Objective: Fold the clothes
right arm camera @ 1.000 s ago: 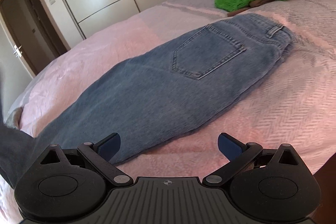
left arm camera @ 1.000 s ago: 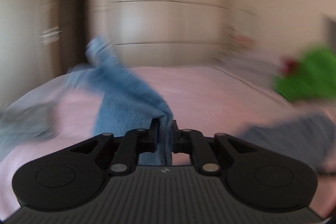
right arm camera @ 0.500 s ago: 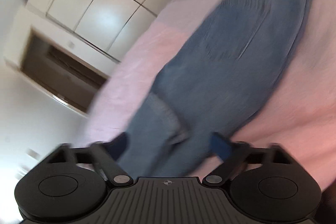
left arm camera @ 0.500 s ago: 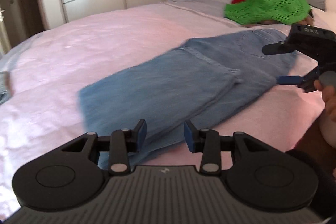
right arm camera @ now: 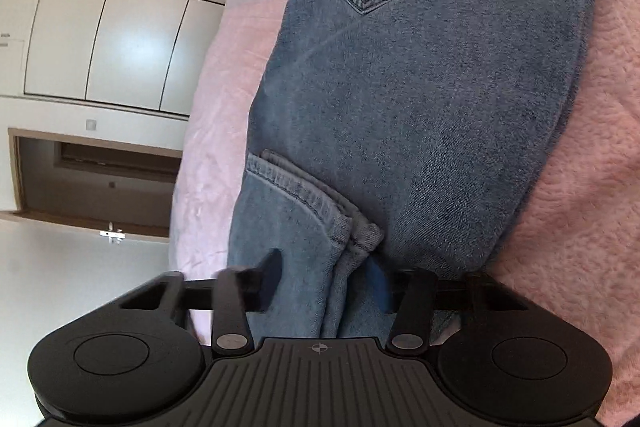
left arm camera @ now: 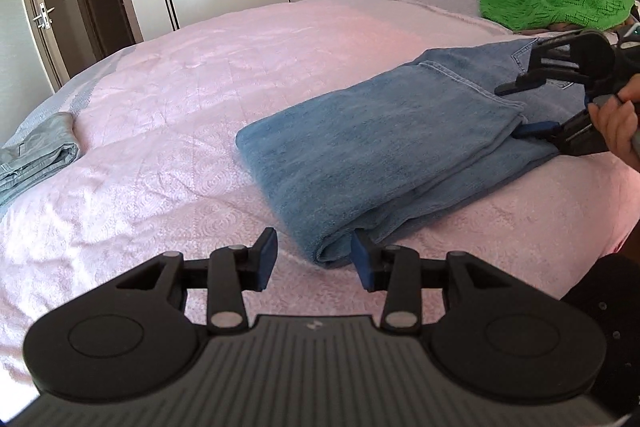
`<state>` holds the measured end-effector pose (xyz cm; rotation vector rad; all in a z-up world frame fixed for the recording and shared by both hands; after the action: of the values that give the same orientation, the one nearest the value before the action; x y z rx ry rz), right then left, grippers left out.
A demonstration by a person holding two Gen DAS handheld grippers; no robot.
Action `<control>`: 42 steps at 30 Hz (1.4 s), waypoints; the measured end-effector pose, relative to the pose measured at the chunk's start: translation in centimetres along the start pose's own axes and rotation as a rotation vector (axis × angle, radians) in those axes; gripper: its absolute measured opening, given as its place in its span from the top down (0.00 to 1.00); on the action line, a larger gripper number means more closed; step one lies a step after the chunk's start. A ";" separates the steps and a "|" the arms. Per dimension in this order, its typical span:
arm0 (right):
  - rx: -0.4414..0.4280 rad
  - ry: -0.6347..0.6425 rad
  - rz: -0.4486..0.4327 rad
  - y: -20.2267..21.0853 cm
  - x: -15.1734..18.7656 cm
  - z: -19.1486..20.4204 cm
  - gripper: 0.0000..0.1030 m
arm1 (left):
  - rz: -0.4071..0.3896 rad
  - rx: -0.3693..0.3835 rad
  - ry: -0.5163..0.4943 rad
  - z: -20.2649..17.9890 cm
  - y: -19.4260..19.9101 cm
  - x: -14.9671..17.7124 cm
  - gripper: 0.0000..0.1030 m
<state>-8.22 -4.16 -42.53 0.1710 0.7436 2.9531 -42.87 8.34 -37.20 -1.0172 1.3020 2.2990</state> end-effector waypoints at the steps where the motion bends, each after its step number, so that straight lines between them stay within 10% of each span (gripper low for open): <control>1: -0.023 0.033 -0.015 0.3 0.2 0.3 0.92 | -0.005 -0.002 0.002 -0.1 -0.2 -0.1 0.61; 8: -0.186 0.385 -0.191 5.2 3.2 3.9 0.95 | -0.029 -0.006 -0.024 -0.6 -1.2 -0.2 0.70; 16: -0.002 0.131 -0.139 3.7 1.3 -3.5 0.95 | -0.027 0.007 -0.148 -1.0 -0.9 0.1 0.72; 23: -0.044 0.406 -0.283 6.6 3.8 1.0 0.95 | -0.052 -0.017 -0.254 -1.6 -0.7 -0.1 0.86; 30: 0.097 0.284 -0.254 5.4 2.7 -3.3 0.95 | -0.031 -0.005 -0.384 -2.8 -1.4 -0.2 0.88; 37: 0.185 0.464 -0.274 3.6 4.0 -1.1 0.94 | 0.012 0.022 -0.462 -3.4 -2.2 0.0 0.85; 42: 0.270 0.587 -0.287 4.8 4.2 0.2 0.55 | -0.018 0.178 -0.205 0.9 -0.7 -0.5 0.77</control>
<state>-12.58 -7.76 -39.68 -0.7498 1.1151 2.6134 -42.51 9.55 -37.02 -0.7117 1.3762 2.1626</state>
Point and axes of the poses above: each gripper's, at about its wrist camera, not at the fingertips, and y roughly against the way its jaws point, z to its left, x to its underside, the point moved 2 cm from there along -y, roughly the way its jaws point, and after that the axes turned 14 degrees about -y, right-handed, at the moved point
